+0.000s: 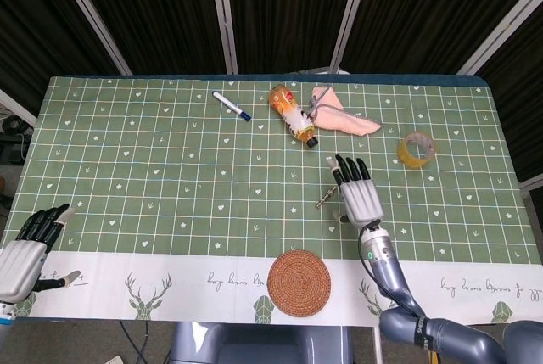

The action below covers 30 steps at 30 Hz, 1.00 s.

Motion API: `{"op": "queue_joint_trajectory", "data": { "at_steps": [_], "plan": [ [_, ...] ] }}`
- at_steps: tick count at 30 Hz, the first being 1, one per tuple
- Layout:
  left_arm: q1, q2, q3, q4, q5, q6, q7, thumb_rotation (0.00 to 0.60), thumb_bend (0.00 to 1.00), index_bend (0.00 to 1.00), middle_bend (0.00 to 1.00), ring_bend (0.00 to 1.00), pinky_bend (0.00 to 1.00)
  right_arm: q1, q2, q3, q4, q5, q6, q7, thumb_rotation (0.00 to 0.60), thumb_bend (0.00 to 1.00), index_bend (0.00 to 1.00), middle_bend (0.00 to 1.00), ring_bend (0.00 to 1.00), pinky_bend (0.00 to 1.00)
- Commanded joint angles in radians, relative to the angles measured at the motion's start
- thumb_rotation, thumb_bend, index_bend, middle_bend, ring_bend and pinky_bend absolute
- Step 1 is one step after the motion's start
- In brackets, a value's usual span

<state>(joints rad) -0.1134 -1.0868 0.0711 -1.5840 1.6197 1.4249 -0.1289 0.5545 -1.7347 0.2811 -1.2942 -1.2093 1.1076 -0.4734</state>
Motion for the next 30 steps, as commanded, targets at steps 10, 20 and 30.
{"op": "queue_joint_trajectory", "data": {
  "at_steps": [10,20,30],
  "plan": [
    [-0.004,0.003,-0.003,-0.005,-0.018,-0.017,-0.007,0.6,0.01,0.0,0.0,0.0,0.0,0.066,-0.078,0.021,0.141,0.039,-0.034,0.066,0.6,0.01,0.02,0.0,0.0,0.0],
    [-0.004,0.007,-0.005,-0.008,-0.024,-0.02,-0.021,0.6,0.01,0.0,0.0,0.0,0.0,0.089,-0.124,0.015,0.199,0.064,-0.044,0.056,0.6,0.01,0.01,0.0,0.0,0.0],
    [-0.005,0.015,-0.004,-0.015,-0.027,-0.026,-0.04,0.6,0.01,0.0,0.0,0.0,0.0,0.102,-0.157,0.008,0.252,0.081,-0.058,0.07,0.6,0.01,0.01,0.0,0.0,0.0]
  ]
}}
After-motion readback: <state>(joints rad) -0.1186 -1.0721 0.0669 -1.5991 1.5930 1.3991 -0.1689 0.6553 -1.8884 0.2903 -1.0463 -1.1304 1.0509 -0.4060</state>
